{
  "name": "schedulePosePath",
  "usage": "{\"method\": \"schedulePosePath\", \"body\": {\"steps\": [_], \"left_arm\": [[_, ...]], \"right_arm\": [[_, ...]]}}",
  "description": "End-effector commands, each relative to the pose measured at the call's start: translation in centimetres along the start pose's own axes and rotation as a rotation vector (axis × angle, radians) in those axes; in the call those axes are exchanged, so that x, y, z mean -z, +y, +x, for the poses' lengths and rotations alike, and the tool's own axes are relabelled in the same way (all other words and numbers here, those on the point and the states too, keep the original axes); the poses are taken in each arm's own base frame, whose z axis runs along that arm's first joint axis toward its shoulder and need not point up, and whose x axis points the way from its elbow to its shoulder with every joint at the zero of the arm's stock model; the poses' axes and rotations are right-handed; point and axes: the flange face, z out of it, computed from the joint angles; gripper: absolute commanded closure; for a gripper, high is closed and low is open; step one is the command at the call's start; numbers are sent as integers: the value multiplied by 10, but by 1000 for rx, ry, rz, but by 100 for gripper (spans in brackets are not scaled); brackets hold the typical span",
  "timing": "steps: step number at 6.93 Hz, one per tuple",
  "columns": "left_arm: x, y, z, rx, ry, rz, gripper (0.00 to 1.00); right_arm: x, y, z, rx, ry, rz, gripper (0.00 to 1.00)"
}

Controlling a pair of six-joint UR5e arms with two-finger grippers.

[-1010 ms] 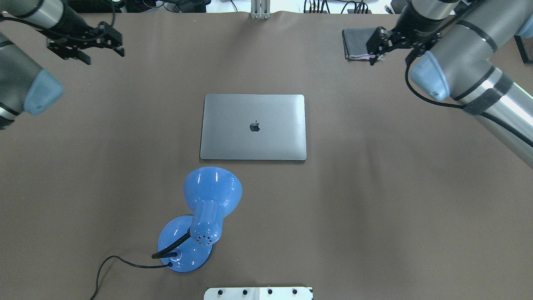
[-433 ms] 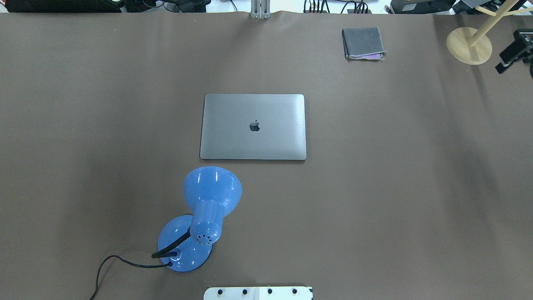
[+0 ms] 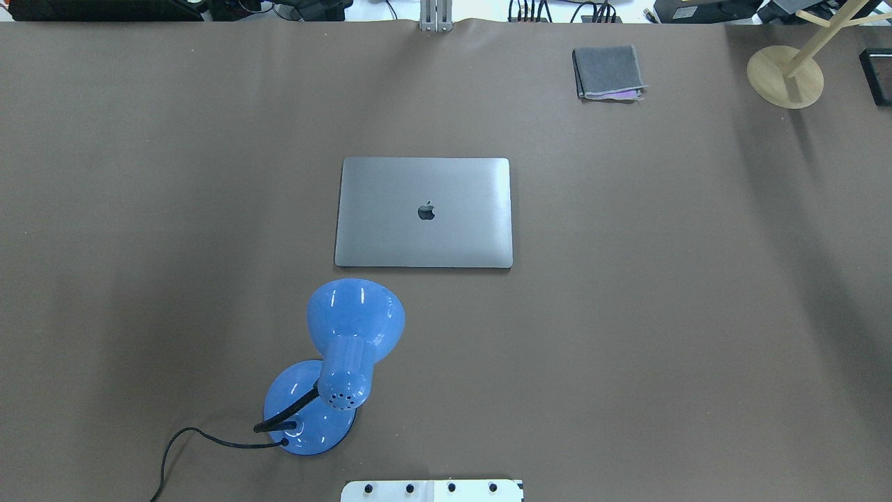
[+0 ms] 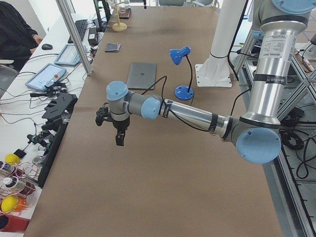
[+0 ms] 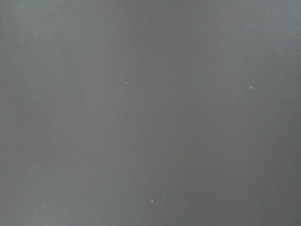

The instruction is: Close laptop

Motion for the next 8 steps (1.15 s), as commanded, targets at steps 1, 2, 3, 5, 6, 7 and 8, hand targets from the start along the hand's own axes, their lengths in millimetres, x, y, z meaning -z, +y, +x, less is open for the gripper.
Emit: {"method": "schedulePosePath", "body": {"steps": [1,2,3,5,6,7,8], "left_arm": [[6,18,-58,11,12,8,2],[16,20,-66,28,14,21,2],[18,17,-64,30,13,24,2],[19,14,-63,31,13,26,2],[19,14,-63,31,13,26,2],[19,14,-63,31,13,26,2],[19,14,-63,31,13,26,2]], "right_arm": [[-2,19,25,-49,2,0,0],[3,20,29,-56,1,10,0],[7,20,30,-60,1,16,0],[12,20,31,-65,-4,27,0],[11,20,32,-67,-3,24,0],[10,21,33,-71,-3,22,0],[13,21,31,-67,-7,28,0]]}}
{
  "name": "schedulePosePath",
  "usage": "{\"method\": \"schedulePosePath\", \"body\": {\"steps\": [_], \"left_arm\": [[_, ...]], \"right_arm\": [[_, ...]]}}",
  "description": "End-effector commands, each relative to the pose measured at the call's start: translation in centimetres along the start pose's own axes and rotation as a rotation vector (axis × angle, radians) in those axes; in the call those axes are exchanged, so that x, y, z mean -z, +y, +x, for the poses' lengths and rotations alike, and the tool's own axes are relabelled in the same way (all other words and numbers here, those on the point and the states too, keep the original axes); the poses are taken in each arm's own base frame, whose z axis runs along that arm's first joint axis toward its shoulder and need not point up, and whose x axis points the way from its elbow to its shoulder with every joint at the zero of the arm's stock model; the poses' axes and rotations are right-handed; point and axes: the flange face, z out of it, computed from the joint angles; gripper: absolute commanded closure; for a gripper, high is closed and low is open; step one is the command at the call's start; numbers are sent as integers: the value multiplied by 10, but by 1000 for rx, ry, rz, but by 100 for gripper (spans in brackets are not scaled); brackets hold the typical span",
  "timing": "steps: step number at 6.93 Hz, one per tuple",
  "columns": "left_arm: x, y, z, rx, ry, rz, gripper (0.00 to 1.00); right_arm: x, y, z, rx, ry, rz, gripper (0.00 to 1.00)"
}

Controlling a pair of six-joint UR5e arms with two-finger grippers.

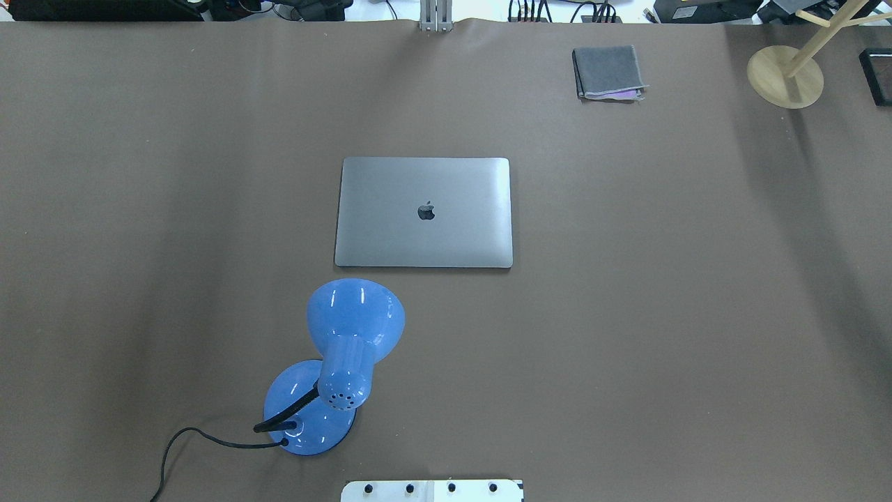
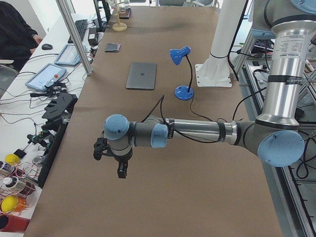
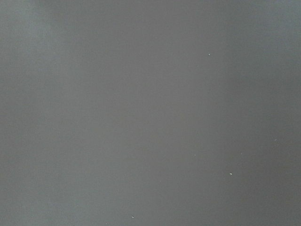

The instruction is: Close laptop

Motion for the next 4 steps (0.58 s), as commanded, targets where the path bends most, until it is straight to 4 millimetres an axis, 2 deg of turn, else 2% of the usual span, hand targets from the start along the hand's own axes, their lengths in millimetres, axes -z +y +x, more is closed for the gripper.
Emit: {"method": "schedulePosePath", "body": {"steps": [1,4], "left_arm": [[2,0,2,-3,0,4,2],[0,-1,1,1,2,-1,2]], "right_arm": [[2,0,-2,2,-6,5,0],[7,-1,-9,7,-35,12,0]]}}
